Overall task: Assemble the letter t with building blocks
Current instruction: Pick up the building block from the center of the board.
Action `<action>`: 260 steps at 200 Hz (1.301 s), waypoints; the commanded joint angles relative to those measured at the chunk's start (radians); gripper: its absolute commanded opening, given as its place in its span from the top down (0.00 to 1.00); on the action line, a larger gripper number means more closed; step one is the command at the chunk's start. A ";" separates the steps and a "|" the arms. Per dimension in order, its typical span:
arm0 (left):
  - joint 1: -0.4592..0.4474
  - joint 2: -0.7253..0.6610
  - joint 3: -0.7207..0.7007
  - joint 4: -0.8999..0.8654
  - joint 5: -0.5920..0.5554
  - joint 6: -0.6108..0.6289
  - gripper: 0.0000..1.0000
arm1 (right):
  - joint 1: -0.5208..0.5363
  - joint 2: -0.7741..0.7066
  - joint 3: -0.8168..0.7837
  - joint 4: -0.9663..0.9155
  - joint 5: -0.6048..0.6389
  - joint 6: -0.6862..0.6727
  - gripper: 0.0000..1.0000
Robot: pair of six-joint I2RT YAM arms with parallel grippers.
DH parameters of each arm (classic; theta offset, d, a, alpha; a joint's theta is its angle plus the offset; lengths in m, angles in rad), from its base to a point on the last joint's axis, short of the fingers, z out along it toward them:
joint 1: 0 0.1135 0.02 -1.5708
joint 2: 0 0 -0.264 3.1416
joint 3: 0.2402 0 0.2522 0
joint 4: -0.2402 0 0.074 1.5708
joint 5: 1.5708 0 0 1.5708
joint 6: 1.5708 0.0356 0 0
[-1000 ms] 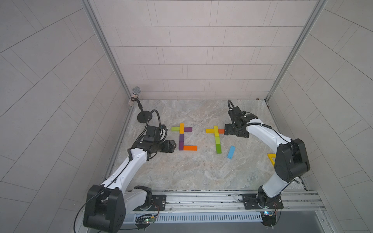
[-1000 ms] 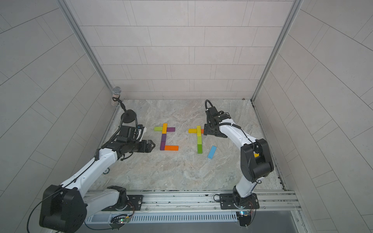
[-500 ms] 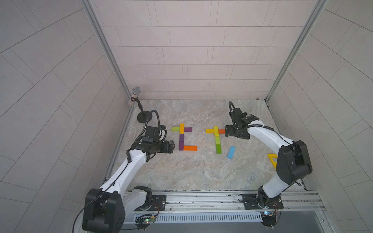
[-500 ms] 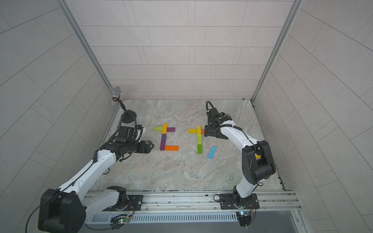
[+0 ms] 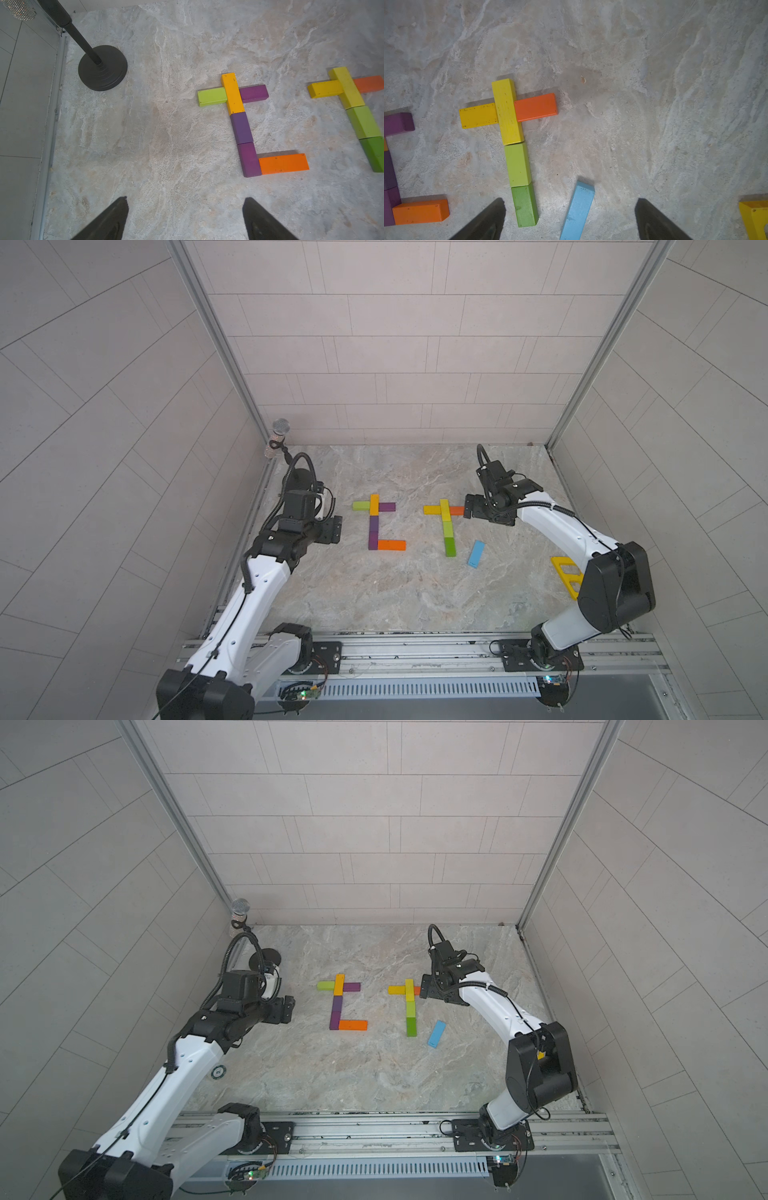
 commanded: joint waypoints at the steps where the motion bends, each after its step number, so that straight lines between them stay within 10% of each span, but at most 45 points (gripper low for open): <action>1: 0.006 -0.032 -0.031 0.021 -0.022 0.046 0.08 | -0.001 -0.029 0.010 -0.075 0.034 -0.046 0.00; 260: 0.040 0.001 0.061 -0.009 0.251 0.021 0.05 | -0.079 -0.183 -0.168 -0.080 0.050 0.060 0.02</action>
